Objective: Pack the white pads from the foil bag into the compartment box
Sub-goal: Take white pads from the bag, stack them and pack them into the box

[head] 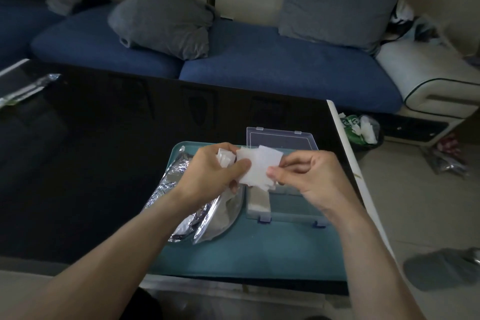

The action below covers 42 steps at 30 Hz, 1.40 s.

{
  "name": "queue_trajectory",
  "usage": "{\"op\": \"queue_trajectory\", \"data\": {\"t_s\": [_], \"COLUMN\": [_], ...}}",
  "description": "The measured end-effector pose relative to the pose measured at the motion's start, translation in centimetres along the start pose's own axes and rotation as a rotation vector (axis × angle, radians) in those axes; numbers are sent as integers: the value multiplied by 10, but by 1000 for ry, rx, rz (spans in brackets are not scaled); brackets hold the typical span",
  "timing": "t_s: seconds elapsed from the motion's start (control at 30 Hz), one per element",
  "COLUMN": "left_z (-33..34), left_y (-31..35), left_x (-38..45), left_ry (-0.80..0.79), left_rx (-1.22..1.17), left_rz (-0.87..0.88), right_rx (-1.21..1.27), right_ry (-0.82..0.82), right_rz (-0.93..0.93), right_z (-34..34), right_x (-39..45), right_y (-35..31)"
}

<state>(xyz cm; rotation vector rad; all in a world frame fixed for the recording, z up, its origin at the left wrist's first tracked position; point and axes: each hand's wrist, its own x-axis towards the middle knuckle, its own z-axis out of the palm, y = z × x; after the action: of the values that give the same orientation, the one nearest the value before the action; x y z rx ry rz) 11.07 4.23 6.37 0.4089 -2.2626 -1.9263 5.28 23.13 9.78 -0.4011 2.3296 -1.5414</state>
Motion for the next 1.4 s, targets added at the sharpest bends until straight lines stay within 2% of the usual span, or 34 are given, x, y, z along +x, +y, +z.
{"op": "queue_trajectory", "data": {"t_s": [0.13,0.27,0.37,0.47,0.53,0.6,0.7,0.8,0.87,0.93,1.07,1.13,1.23,1.4], "left_z": [2,2,0,-4,-5,-3,0,-1,-3,-4,0,0,-1,-2], "left_y": [2,0,-4,-5,-4,-3,-3,-2,-2,-3,1,2,1,1], "left_x": [-2,-2,1,4,4,3,3,7,8,8,1,1,1,-1], "left_ry": [-103,-58,-28,-78,-123,-142,-110,-38,-30,-77,-229,-271,-272,-365], "left_rx": [31,88,-9,-173,-209,-213,-273,-349,-343,-323,-291,-287,-307,-268], "left_rz": [53,37,15,-10,-22,-40,-88,-171,-207,-232,-253,-240,-220,-130], "right_rx": [-114,-141,-79,-41,-18,95,201,186,209,222,25,-11,10,68], "right_ry": [64,38,25,93,-20,-88,17,182,223,115,-177,-236,-153,-4], "right_rz": [53,-45,-101,-3,97,120,83,68,35,3,16,52,37,-18], "right_z": [11,12,13,8,8,12,14,4,-5,-11,-8,-2,6,10], "right_x": [2,1,2,8,7,6,7,10,11,10,7,6,6,5], "right_y": [4,5,7,9,9,10,11,12,13,12,11,11,11,6]}}
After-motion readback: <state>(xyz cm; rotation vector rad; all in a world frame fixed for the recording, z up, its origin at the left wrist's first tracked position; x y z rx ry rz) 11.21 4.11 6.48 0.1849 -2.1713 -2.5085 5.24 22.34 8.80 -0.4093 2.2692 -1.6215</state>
